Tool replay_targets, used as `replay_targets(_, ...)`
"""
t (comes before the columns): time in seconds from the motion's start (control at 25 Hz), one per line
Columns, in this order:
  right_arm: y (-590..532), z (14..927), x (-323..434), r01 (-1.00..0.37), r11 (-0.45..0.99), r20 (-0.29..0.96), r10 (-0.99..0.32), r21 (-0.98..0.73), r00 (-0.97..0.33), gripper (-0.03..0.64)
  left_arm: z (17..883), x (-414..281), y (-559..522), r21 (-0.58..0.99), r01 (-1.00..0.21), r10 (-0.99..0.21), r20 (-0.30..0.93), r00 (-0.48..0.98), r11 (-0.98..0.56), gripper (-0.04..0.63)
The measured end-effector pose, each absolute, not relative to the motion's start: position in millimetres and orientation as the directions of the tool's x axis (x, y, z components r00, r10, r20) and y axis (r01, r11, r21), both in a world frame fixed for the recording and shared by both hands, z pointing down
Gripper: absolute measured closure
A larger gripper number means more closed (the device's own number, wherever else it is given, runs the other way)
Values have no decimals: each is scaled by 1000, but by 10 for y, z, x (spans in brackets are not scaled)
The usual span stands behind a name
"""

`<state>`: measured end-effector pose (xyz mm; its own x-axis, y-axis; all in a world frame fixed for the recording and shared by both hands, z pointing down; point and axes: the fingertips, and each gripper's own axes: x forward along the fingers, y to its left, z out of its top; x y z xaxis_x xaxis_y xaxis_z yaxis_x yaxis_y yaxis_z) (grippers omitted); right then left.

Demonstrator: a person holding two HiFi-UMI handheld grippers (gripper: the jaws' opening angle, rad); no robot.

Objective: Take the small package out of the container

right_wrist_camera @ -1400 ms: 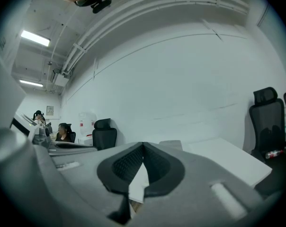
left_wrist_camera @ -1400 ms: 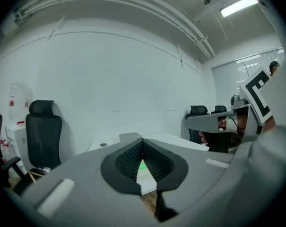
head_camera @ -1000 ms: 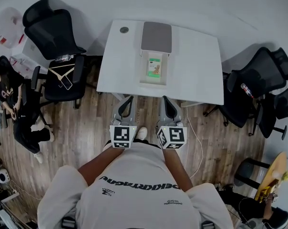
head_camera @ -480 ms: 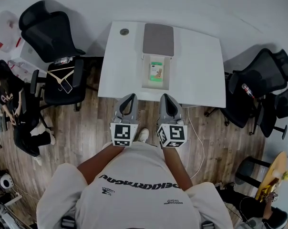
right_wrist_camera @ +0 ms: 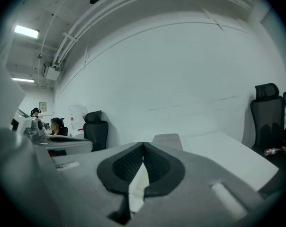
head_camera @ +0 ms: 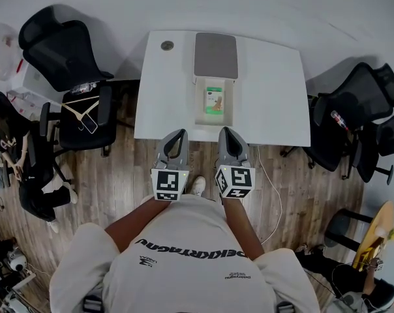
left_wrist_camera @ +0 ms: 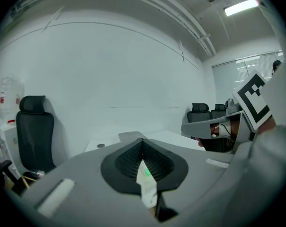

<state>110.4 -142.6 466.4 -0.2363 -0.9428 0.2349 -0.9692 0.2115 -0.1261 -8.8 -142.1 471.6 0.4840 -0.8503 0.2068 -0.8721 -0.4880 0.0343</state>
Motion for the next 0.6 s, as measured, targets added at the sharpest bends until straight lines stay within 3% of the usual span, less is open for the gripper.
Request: replay_targets(0.6,-1782,5013,1156,-974,195,302,-927,-118,-222,612,4891,-72,-1692,43,-866,-836,241,492,-498,597)
